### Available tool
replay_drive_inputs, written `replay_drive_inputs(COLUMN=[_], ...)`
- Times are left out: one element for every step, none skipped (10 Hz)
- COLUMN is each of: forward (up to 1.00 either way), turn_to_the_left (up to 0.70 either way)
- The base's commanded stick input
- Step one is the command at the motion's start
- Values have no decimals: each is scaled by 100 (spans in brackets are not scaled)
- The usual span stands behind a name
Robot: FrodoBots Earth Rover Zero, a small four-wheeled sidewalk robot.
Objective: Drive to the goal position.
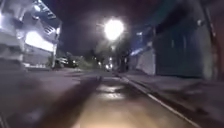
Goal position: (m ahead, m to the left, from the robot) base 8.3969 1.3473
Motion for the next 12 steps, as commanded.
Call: replay_drive_inputs(forward=[70,70,70,70,70,70,70,70,70,70,70,70], turn_to_the_left=[0,0,0,0,0,0,0,0,0,0,0,0])
